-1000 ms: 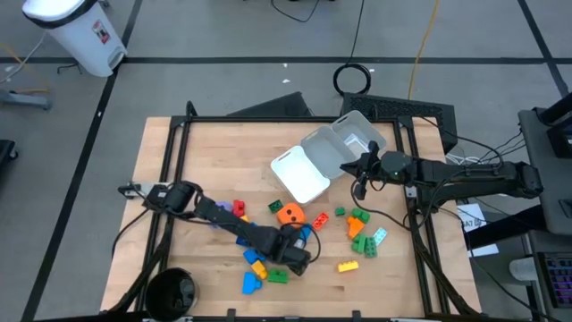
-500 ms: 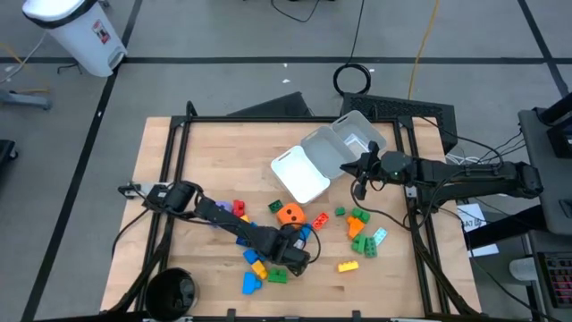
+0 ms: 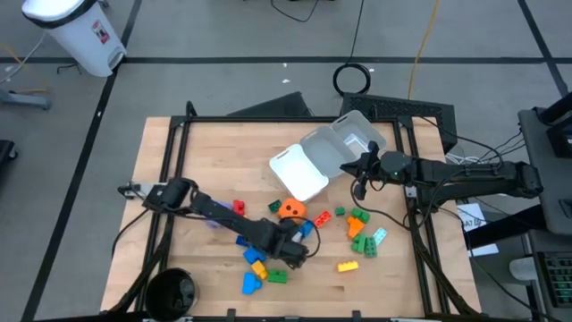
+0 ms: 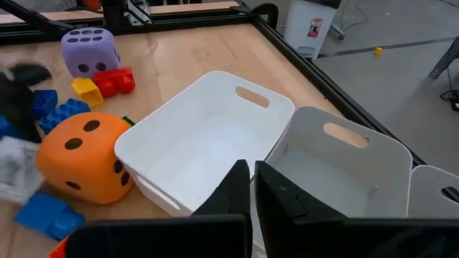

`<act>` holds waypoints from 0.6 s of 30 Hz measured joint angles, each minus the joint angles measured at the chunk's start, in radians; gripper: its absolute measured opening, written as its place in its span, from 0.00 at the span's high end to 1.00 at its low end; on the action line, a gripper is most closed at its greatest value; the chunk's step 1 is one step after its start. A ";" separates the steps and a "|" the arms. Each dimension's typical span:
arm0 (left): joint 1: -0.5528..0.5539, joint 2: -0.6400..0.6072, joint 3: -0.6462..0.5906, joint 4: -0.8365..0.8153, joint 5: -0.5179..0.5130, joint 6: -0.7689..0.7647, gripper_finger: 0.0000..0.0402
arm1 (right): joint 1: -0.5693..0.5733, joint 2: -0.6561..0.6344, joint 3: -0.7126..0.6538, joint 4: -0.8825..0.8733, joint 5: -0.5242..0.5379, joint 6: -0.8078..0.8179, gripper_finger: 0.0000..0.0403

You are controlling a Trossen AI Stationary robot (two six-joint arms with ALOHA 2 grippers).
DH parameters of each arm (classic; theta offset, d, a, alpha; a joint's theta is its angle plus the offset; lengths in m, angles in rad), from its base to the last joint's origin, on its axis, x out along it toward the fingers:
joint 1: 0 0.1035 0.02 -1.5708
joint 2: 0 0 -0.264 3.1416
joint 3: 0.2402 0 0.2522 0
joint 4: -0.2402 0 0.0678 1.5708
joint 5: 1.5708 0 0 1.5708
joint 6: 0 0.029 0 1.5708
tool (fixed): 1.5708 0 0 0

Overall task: Pick & Place Toys
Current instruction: Put the black deck of cards into the right grey bin

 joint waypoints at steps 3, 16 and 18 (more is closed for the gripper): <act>-0.017 -0.056 0.005 0.032 -0.057 0.022 0.22 | 0.000 0.000 0.000 0.000 0.000 0.000 1.00; -0.060 -0.172 0.006 0.277 -0.231 0.255 0.23 | 0.000 0.000 -0.095 0.204 -0.219 0.007 0.78; -0.060 -0.173 0.007 0.294 -0.232 0.295 0.23 | 0.000 0.000 -0.123 0.274 -0.286 0.040 0.71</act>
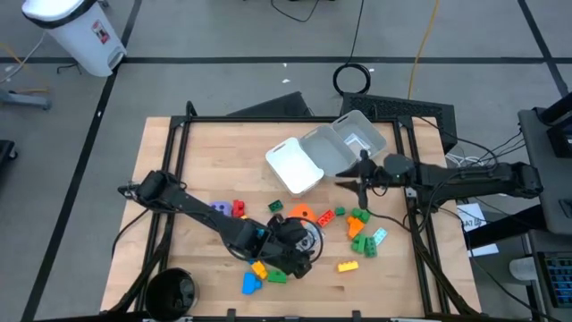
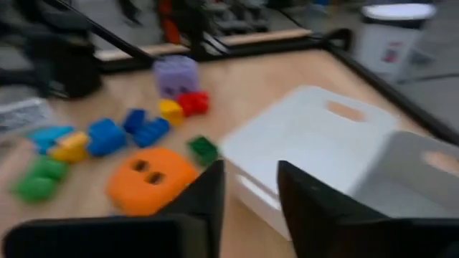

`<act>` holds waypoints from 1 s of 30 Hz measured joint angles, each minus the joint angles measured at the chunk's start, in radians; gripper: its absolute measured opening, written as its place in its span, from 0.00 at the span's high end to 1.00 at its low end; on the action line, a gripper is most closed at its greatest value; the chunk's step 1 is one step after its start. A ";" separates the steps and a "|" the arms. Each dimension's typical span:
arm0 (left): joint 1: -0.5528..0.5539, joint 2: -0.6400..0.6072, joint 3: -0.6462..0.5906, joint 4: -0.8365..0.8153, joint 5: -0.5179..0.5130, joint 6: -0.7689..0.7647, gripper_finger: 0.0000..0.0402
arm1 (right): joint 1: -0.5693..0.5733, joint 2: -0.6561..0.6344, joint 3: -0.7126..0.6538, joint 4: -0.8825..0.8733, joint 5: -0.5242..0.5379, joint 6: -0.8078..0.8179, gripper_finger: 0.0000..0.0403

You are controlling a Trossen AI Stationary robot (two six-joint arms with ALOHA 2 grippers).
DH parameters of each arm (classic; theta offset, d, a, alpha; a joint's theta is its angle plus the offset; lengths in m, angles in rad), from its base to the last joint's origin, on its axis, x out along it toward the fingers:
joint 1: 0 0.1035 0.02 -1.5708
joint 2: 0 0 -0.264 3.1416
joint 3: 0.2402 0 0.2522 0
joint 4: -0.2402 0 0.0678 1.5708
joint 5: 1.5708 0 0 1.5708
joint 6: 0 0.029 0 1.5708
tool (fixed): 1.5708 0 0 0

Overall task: Pick & Place Toys
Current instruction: Put the black deck of cards into the right grey bin

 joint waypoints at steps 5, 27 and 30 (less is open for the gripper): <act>0.006 0.000 0.000 -0.038 -0.012 0.133 0.23 | 0.000 0.032 -0.040 0.148 -0.207 0.171 0.50; 0.078 0.002 0.001 -0.064 -0.079 0.533 0.23 | 0.144 0.446 0.052 0.497 -0.314 0.442 0.37; 0.080 0.003 0.001 -0.084 -0.080 0.529 0.20 | 0.152 0.460 0.063 0.501 -0.311 0.441 0.37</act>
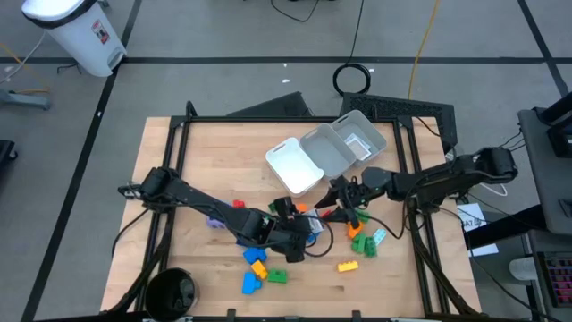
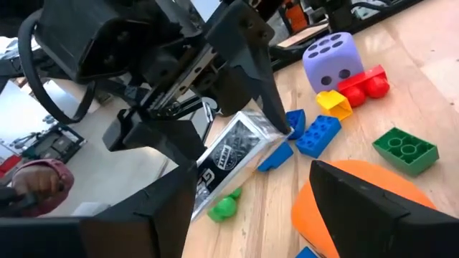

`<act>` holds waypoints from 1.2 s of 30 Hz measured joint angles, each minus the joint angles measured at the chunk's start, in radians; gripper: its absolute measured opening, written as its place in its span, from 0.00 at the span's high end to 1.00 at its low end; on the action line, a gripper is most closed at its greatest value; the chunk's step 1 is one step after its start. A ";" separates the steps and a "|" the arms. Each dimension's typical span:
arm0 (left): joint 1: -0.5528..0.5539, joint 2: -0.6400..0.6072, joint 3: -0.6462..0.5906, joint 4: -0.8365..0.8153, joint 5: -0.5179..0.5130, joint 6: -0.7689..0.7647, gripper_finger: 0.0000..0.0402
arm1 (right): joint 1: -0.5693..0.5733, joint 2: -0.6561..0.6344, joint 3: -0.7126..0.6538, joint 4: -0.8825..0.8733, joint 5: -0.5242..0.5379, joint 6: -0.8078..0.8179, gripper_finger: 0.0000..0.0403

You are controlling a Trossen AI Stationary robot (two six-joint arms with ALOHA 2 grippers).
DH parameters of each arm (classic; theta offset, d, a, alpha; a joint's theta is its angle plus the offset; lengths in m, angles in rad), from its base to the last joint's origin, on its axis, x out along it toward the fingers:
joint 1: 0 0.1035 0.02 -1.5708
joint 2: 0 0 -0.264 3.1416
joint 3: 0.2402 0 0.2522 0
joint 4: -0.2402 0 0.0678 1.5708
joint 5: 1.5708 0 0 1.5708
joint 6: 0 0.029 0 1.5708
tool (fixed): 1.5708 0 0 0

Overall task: Pick & Place Toys
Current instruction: Put the black deck of cards into the right grey bin

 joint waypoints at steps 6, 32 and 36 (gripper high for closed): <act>-0.002 0.000 0.000 -0.009 -0.020 -0.004 0.23 | 0.001 -0.013 0.001 -0.005 -0.006 -0.003 0.37; 0.029 0.000 0.002 -0.006 -0.022 -0.001 0.20 | 0.063 -0.013 0.013 -0.018 0.209 -0.004 0.42; 0.029 0.000 0.002 -0.008 -0.022 -0.004 0.21 | 0.063 -0.013 0.013 -0.019 0.207 -0.020 0.53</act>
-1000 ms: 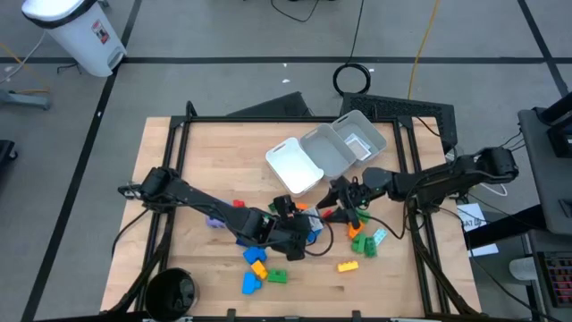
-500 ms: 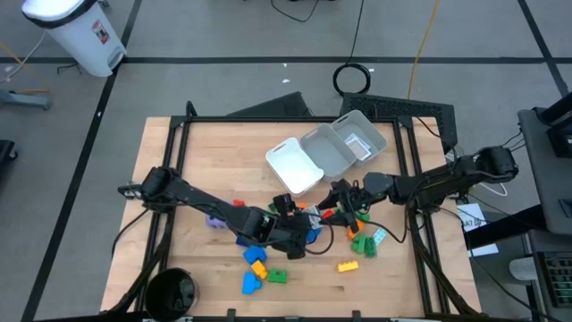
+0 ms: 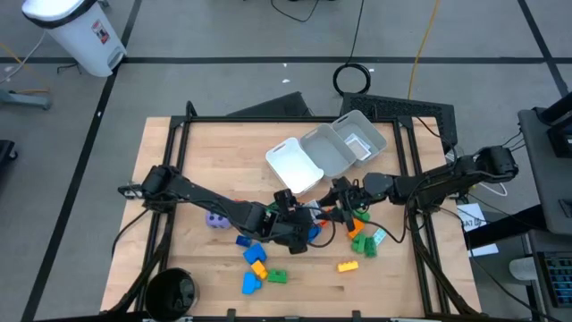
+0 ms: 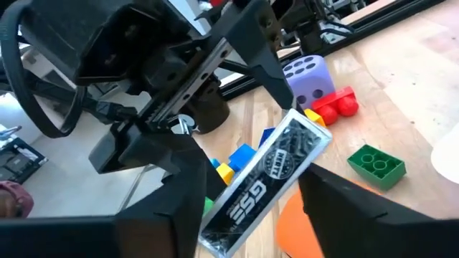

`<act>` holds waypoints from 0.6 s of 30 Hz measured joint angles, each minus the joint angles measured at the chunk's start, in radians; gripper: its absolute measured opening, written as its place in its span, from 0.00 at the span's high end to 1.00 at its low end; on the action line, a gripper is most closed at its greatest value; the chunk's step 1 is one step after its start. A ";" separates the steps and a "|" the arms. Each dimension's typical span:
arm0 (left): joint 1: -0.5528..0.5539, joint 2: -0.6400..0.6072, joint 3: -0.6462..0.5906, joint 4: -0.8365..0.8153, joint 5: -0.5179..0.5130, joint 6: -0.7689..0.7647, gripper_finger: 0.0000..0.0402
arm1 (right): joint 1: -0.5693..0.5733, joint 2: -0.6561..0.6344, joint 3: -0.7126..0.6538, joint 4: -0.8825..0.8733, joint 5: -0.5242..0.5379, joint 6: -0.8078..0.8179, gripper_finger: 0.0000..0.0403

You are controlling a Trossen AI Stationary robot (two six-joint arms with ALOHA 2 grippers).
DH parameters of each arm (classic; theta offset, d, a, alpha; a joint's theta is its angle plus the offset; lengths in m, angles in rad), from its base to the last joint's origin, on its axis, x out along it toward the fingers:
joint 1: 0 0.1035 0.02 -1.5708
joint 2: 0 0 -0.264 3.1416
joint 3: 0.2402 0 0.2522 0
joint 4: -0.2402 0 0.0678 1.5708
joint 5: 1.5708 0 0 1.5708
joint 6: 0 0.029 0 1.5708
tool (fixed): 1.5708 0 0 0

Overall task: Pick & Place Toys
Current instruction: Put the black deck of cards into the right grey bin

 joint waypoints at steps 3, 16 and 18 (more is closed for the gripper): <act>0.000 0.000 0.000 -0.004 -0.001 0.001 0.22 | -0.001 0.000 0.000 -0.017 0.000 -0.002 0.65; 0.004 -0.024 0.004 0.061 0.032 -0.016 0.20 | -0.027 -0.002 -0.002 -0.047 -0.107 -0.126 0.94; 0.003 -0.052 0.007 0.073 0.064 -0.007 0.21 | -0.026 -0.009 -0.001 -0.054 -0.108 -0.132 0.94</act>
